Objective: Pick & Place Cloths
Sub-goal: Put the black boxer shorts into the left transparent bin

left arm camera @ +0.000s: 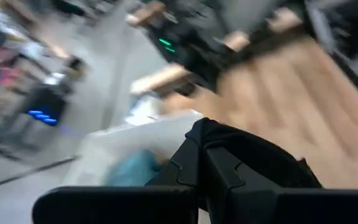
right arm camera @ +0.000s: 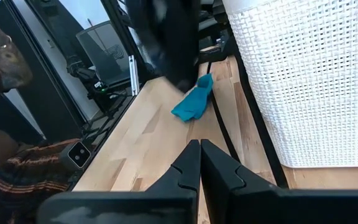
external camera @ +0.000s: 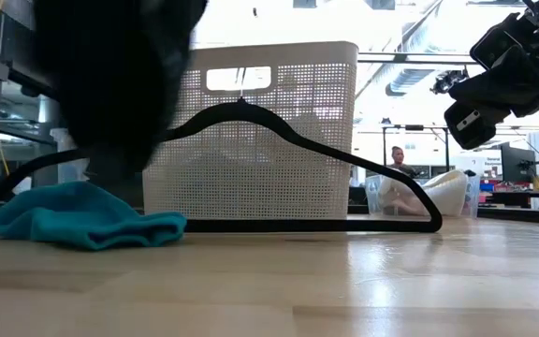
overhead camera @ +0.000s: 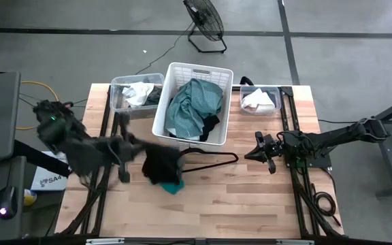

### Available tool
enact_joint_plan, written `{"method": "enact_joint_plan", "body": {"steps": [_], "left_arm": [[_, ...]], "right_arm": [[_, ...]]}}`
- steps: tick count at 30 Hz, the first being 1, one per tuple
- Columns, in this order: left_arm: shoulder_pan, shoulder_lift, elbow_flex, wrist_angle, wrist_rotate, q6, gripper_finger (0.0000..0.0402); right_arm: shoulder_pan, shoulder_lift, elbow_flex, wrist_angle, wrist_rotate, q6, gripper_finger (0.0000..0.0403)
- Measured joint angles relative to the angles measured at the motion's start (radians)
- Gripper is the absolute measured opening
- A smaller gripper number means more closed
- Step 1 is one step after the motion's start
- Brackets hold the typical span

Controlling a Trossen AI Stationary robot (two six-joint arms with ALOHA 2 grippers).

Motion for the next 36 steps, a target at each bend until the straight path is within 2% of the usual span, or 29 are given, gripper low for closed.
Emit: {"method": "enact_joint_plan", "body": {"steps": [10, 16, 22, 27, 36], "left_arm": [[0.001, 0.000, 0.240, 0.025, -0.467, 0.216, 0.0000], [0.001, -0.003, 0.284, 0.154, -0.650, 0.427, 0.0000], [0.032, -0.022, 0.305, 0.219, -0.680, 0.524, 0.0000], [0.171, -0.028, 0.305, 0.209, -0.668, 0.523, 0.0000], [0.489, -0.025, 0.305, 0.218, -0.522, 0.516, 0.0000]], "right_arm": [[0.000, 0.000, 0.000, 0.000, 0.001, 0.000, 0.0003], [0.000, 0.000, 0.000, 0.000, 0.000, 0.000, 0.0003], [0.000, 0.000, 0.000, 0.000, 0.000, 0.000, 0.0003], [0.000, 0.000, 0.000, 0.000, 0.001, 0.000, 0.0003], [0.000, 0.000, 0.000, 0.000, 0.001, 0.000, 0.0003]]}}
